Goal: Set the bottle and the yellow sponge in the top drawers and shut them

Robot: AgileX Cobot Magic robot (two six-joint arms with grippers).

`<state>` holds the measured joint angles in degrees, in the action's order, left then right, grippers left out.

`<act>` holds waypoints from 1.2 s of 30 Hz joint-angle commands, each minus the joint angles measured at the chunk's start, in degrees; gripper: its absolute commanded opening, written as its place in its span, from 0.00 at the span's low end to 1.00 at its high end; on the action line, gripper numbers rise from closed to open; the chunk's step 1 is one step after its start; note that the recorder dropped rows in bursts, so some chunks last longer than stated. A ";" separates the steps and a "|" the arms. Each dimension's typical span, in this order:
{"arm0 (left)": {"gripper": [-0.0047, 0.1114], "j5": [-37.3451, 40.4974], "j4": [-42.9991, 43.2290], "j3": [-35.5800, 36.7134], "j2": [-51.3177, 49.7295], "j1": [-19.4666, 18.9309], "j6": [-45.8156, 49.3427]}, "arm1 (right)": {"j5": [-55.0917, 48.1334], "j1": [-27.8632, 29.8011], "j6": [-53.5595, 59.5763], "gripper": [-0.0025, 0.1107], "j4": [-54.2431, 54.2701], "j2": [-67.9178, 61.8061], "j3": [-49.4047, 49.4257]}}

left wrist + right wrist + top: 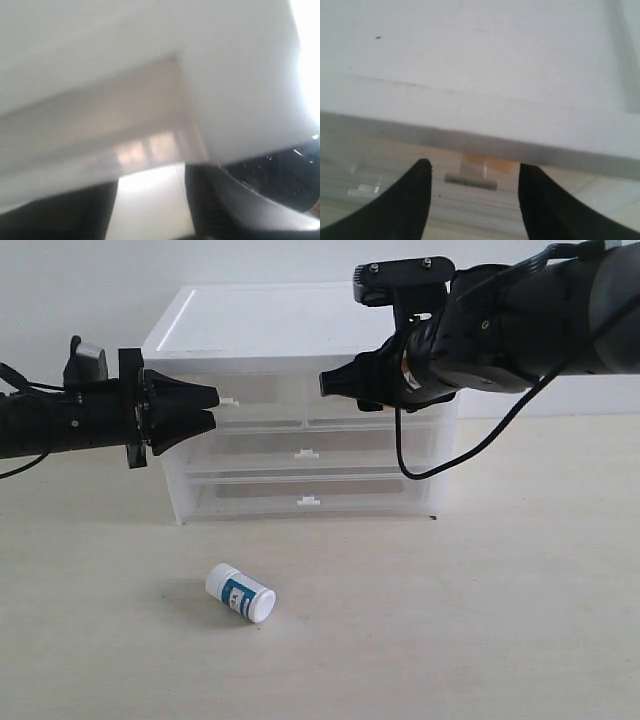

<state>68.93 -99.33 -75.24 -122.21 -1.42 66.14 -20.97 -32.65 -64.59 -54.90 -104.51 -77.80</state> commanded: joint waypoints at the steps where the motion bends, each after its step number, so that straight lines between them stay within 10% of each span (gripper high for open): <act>1: 0.39 -0.25 -0.62 -1.07 -0.14 -0.14 0.31 | 2.96 0.75 1.03 0.45 -2.63 -0.21 -0.64; 23: 0.39 -3.21 -0.62 -3.32 -0.14 1.45 0.44 | 3.63 0.75 1.35 0.45 -2.65 -0.21 -0.64; 30: 0.07 -3.63 -0.62 -4.44 -0.14 1.45 1.17 | 3.63 0.75 1.78 0.45 -2.65 -0.21 -0.64; 36: 0.07 -3.10 -0.62 -4.76 -0.14 1.45 2.84 | 3.42 0.75 2.14 0.45 -2.65 -0.21 -0.64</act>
<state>65.87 -96.14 -79.07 -122.90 0.00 67.74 -19.96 -32.65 -63.73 -54.90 -104.51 -77.80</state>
